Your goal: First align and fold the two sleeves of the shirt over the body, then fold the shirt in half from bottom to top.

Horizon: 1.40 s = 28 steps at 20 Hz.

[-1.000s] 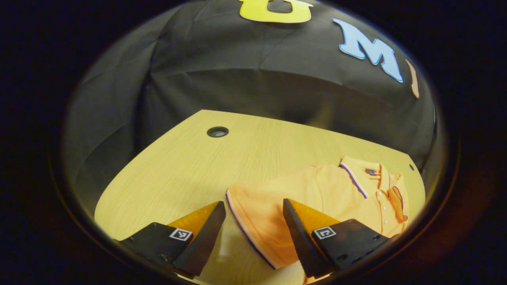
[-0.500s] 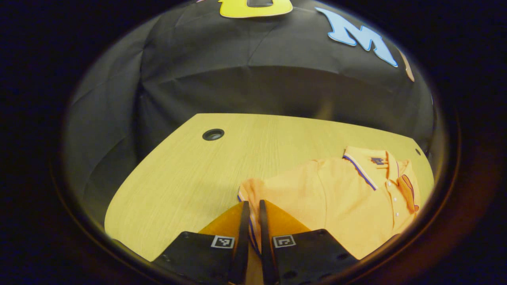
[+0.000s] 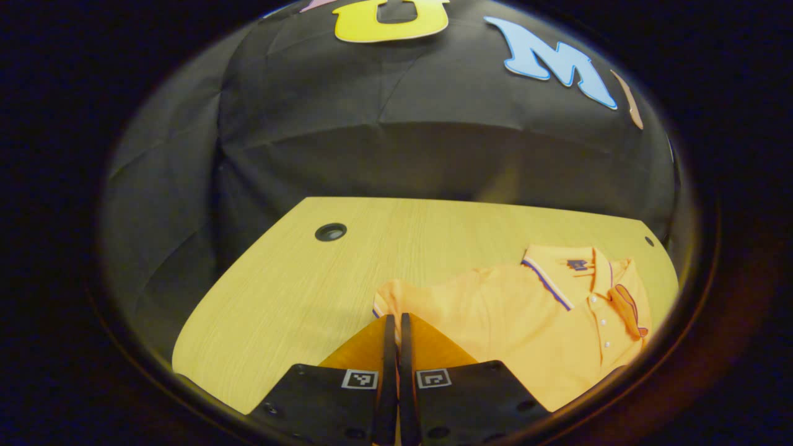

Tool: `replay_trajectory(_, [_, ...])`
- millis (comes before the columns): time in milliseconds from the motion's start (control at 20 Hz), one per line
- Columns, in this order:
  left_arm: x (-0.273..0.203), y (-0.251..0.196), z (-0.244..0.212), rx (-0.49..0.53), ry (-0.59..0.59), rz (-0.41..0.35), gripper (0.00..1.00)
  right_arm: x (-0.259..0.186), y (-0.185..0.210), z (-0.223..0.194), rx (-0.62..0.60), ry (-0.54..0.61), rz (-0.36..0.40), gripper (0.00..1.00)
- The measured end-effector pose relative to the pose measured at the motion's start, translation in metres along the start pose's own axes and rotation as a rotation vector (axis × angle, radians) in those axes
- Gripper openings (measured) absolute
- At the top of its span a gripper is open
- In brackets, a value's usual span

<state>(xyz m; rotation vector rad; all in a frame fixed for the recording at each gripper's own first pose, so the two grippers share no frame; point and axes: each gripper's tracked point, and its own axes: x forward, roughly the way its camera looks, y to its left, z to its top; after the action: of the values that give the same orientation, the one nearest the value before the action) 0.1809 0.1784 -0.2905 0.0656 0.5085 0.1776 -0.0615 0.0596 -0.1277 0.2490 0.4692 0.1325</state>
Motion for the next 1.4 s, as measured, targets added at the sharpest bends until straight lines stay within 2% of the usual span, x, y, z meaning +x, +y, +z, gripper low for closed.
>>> replay_trajectory(100, [-0.008,-0.017,0.016,0.019,-0.038,-0.024,0.08,-0.003,-0.003,-0.001,0.014,0.002,0.000,0.76])
replay_trajectory(150, [-0.012,-0.027,0.022,0.031,-0.053,-0.040,0.08,-0.004,-0.005,-0.002,0.019,0.002,0.001,0.80])
replay_trajectory(200, [-0.016,-0.037,0.027,0.042,-0.064,-0.054,0.08,-0.005,-0.006,-0.002,0.021,0.001,0.000,0.80])
replay_trajectory(250, [-0.018,-0.047,0.031,0.054,-0.071,-0.067,0.08,-0.006,-0.009,-0.002,0.024,0.001,-0.001,0.76])
replay_trajectory(300, [-0.021,-0.056,0.033,0.063,-0.075,-0.080,0.08,-0.007,-0.010,-0.003,0.028,0.000,-0.001,0.80])
replay_trajectory(400, [-0.023,-0.073,0.035,0.080,-0.077,-0.103,0.09,-0.009,-0.014,-0.001,0.034,-0.005,-0.005,0.80])
replay_trajectory(450, [-0.024,-0.082,0.034,0.089,-0.075,-0.117,0.08,-0.009,-0.016,-0.001,0.034,-0.007,-0.009,0.80])
replay_trajectory(500, [-0.024,-0.091,0.032,0.100,-0.071,-0.131,0.08,-0.010,-0.019,-0.002,0.033,-0.010,-0.013,0.76])
replay_trajectory(550, [-0.025,-0.098,0.029,0.115,-0.066,-0.140,0.09,-0.010,-0.020,-0.001,0.034,-0.012,-0.017,0.80])
replay_trajectory(900, [-0.023,-0.143,0.000,0.207,-0.007,-0.225,0.08,-0.011,-0.031,-0.010,0.049,0.003,-0.054,0.80])
replay_trajectory(950, [-0.020,-0.148,-0.005,0.220,0.002,-0.234,0.08,-0.010,-0.031,-0.011,0.055,0.003,-0.067,0.76])
replay_trajectory(1000, [-0.019,-0.151,-0.008,0.226,0.013,-0.248,0.10,-0.010,-0.032,-0.012,0.063,0.000,-0.079,0.80])
replay_trajectory(1050, [-0.018,-0.156,-0.012,0.227,0.025,-0.265,0.10,-0.010,-0.032,-0.012,0.069,-0.004,-0.090,0.80])
replay_trajectory(1250, [-0.020,-0.165,-0.024,0.224,0.069,-0.319,0.18,-0.004,-0.029,-0.014,0.074,-0.011,-0.128,0.81])
replay_trajectory(1350, [-0.024,-0.169,-0.027,0.209,0.081,-0.338,0.27,-0.003,-0.025,-0.012,0.068,-0.015,-0.122,0.81])
replay_trajectory(1400, [-0.027,-0.168,-0.029,0.204,0.085,-0.343,0.29,-0.002,-0.022,-0.011,0.059,-0.017,-0.115,0.81])
